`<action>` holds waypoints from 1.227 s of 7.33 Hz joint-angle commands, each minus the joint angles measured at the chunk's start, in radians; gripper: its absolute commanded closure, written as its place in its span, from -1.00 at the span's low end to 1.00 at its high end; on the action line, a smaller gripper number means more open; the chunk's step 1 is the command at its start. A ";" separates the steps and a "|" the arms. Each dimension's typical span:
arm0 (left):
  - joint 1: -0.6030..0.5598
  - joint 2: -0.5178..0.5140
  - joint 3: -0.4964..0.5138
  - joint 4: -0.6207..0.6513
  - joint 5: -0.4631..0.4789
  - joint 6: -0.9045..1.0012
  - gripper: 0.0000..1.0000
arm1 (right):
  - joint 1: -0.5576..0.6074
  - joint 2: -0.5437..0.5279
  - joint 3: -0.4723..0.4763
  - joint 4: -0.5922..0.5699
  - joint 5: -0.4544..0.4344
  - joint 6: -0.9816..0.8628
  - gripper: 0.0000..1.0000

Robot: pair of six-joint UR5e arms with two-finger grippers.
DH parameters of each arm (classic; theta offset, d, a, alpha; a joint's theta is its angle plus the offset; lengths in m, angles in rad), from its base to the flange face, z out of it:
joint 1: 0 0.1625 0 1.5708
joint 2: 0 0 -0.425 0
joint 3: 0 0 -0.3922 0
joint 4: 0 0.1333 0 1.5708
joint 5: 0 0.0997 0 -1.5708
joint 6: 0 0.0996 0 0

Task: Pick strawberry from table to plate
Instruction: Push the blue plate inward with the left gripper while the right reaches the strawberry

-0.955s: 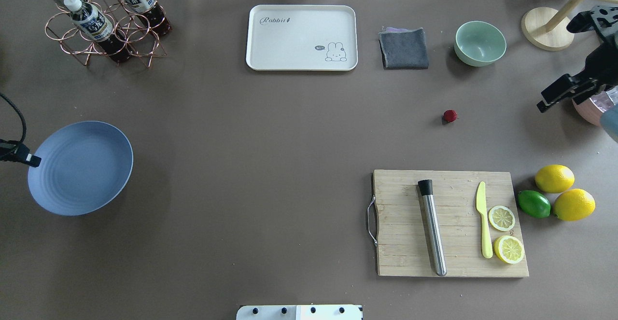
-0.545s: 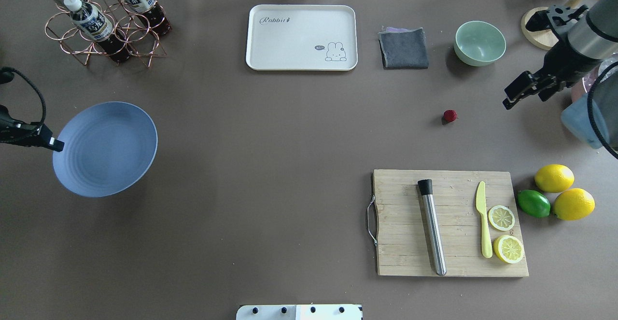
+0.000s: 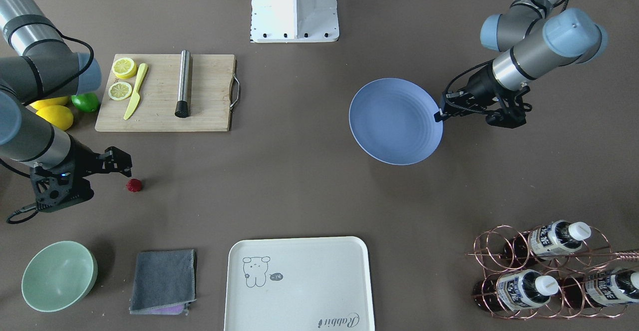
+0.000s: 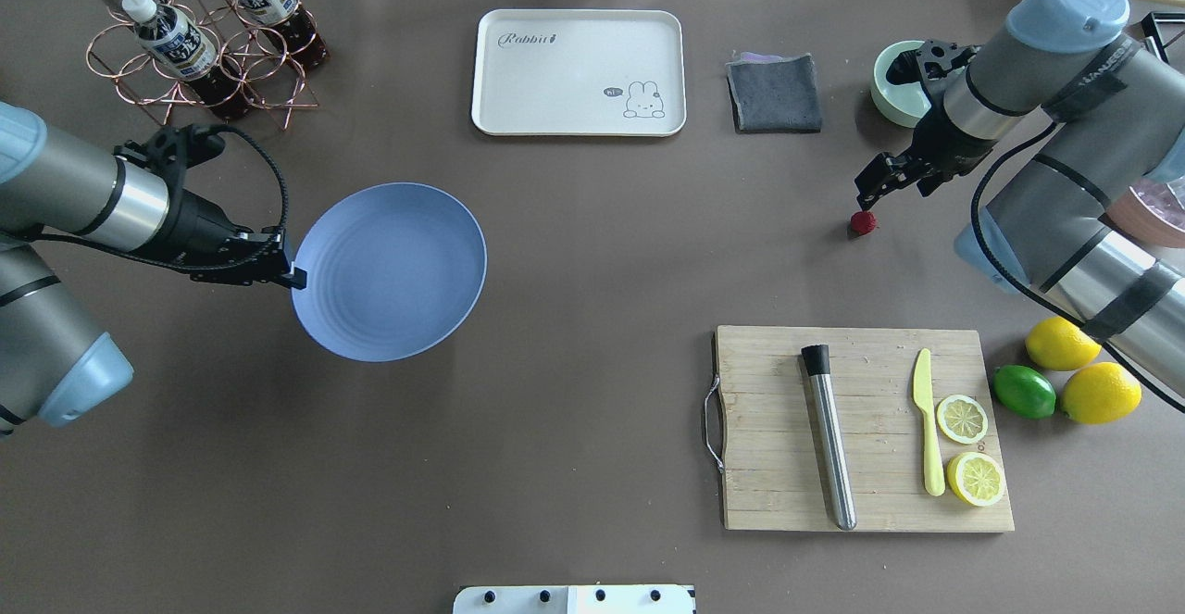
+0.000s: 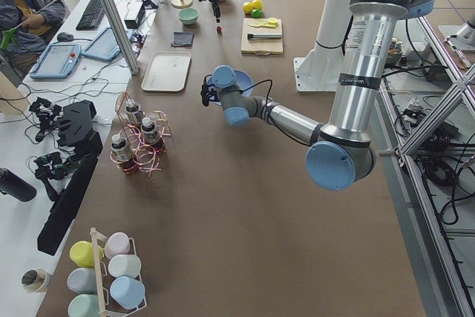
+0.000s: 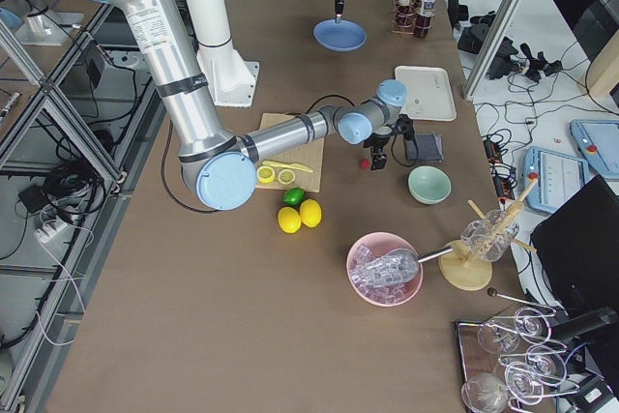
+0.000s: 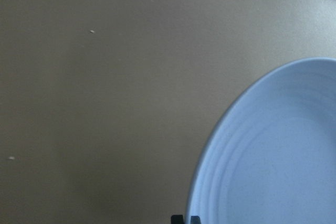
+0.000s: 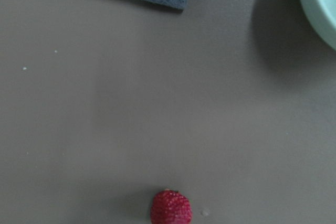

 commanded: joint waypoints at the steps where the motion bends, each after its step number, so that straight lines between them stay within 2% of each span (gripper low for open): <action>1: 0.058 -0.045 -0.062 0.109 0.065 -0.030 1.00 | -0.038 0.008 -0.029 0.045 -0.020 0.050 -0.81; 3: 0.160 -0.091 -0.057 0.123 0.124 -0.100 1.00 | -0.055 0.010 -0.035 0.041 -0.072 0.052 -0.68; 4: 0.172 -0.092 -0.056 0.127 0.142 -0.103 1.00 | -0.055 0.010 -0.038 0.043 -0.074 0.052 -0.58; 5: 0.175 -0.092 -0.054 0.127 0.143 -0.103 1.00 | -0.063 0.011 -0.039 0.043 -0.074 0.063 -0.40; 7: 0.182 -0.111 -0.057 0.151 0.154 -0.105 1.00 | -0.069 0.016 -0.041 0.043 -0.075 0.066 0.07; 8: 0.205 -0.135 -0.057 0.159 0.193 -0.121 1.00 | -0.071 0.017 -0.044 0.043 -0.074 0.064 0.63; 9: 0.231 -0.151 -0.053 0.179 0.197 -0.143 1.00 | -0.071 0.017 -0.044 0.043 -0.074 0.064 0.95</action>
